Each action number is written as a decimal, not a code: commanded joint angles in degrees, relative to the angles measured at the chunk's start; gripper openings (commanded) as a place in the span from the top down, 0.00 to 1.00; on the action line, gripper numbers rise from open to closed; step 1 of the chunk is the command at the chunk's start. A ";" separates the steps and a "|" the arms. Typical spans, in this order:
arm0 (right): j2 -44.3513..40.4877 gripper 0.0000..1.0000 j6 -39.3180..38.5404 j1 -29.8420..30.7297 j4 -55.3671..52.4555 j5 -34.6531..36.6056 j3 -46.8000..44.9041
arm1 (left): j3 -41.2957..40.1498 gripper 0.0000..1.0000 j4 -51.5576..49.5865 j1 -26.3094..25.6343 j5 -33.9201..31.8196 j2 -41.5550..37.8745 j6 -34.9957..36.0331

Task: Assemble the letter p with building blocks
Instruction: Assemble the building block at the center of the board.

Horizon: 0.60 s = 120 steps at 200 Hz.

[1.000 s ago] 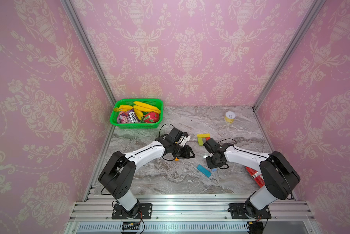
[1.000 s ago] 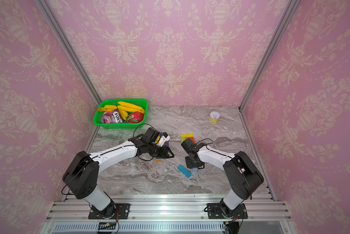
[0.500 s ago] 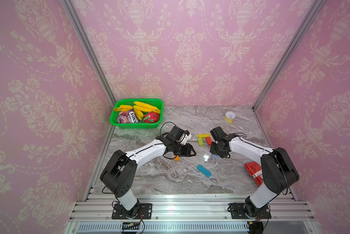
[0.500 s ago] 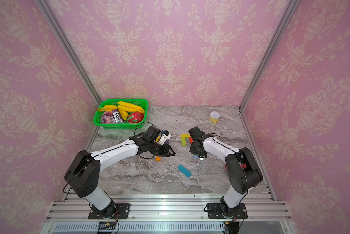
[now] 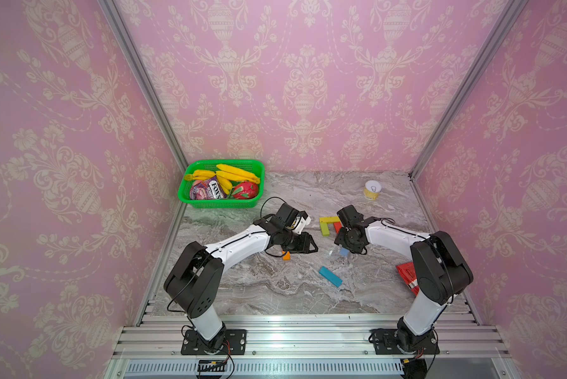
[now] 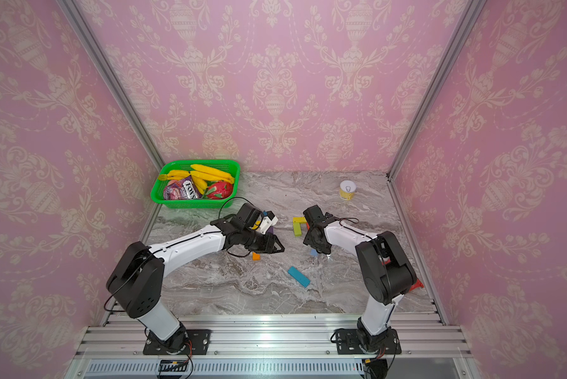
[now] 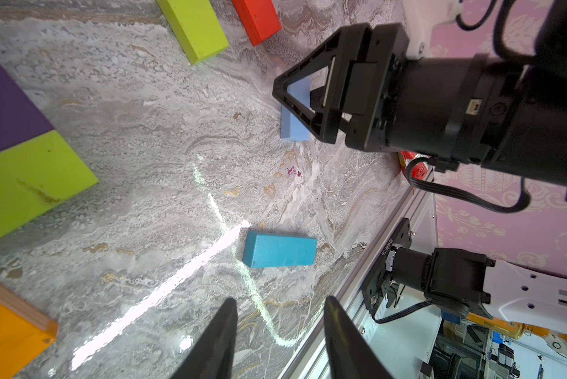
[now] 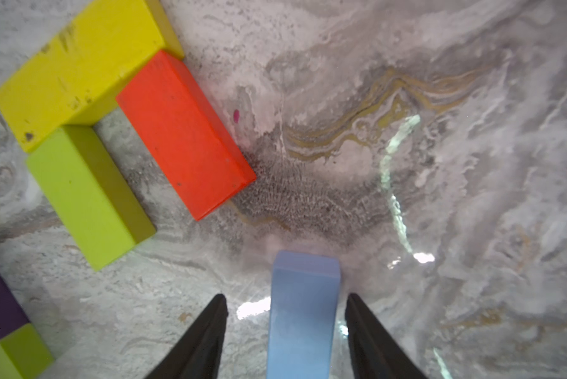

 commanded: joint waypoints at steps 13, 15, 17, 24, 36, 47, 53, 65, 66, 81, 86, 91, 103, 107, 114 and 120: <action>-6.60 0.25 0.05 -0.35 3.94 0.01 -1.79 | 2.42 0.54 -1.48 0.02 -0.19 1.49 1.61; -7.04 0.25 -0.01 -0.39 4.02 -0.10 -2.02 | 2.44 0.54 -1.48 -0.02 -0.20 1.49 1.64; -7.39 0.25 -0.09 -0.33 4.04 -0.23 -2.19 | 2.44 0.54 -1.55 0.00 -0.20 1.51 1.59; -9.18 0.25 -0.37 -0.39 3.85 -0.34 -2.99 | 2.55 0.55 -1.50 0.05 -0.20 1.50 1.64; -11.71 0.26 -1.27 -0.46 2.19 -0.14 -4.21 | 2.56 0.55 -1.25 0.04 0.00 1.45 1.49; -13.35 0.27 -2.43 -0.76 -0.81 0.06 -4.80 | 2.53 0.56 -0.64 -0.03 0.79 1.78 1.18; -14.14 0.28 -2.91 -0.99 -2.41 0.39 -5.19 | 2.61 0.56 -0.24 -0.06 1.19 2.12 0.93; -15.59 0.30 -3.65 -1.75 -4.22 0.61 -6.64 | 2.71 0.57 0.46 -0.13 1.98 3.16 0.37; -15.72 0.30 -3.70 -1.86 -4.30 0.55 -6.80 | 2.71 0.57 0.54 -0.17 1.99 3.25 0.35; -17.20 0.35 -4.06 -3.51 -4.30 -0.61 -9.67 | 2.82 0.58 1.38 -0.77 1.05 4.39 -0.20; -17.80 0.38 -4.10 -4.07 -3.97 -1.27 -10.84 | 2.80 0.59 1.83 -1.03 0.38 4.81 -0.55; -18.29 0.42 -4.00 -4.75 -3.20 -2.17 -12.06 | 2.86 0.59 2.37 -1.36 -0.10 5.26 -0.90; -19.12 0.52 -3.78 -6.22 -0.79 -4.57 -14.80 | 4.12 0.62 2.59 -2.11 -1.44 6.99 -1.23; -19.33 0.55 -3.69 -6.58 0.04 -5.27 -15.57 | 4.78 0.63 2.28 -2.49 -2.10 7.68 -1.19; -19.66 0.60 -3.75 -7.10 1.28 -6.27 -16.75 | 6.07 0.64 1.72 -3.24 -3.36 9.08 -0.94; -19.72 0.63 -3.99 -7.39 1.87 -6.69 -17.31 | 7.10 0.67 1.41 -3.85 -4.22 10.28 -0.89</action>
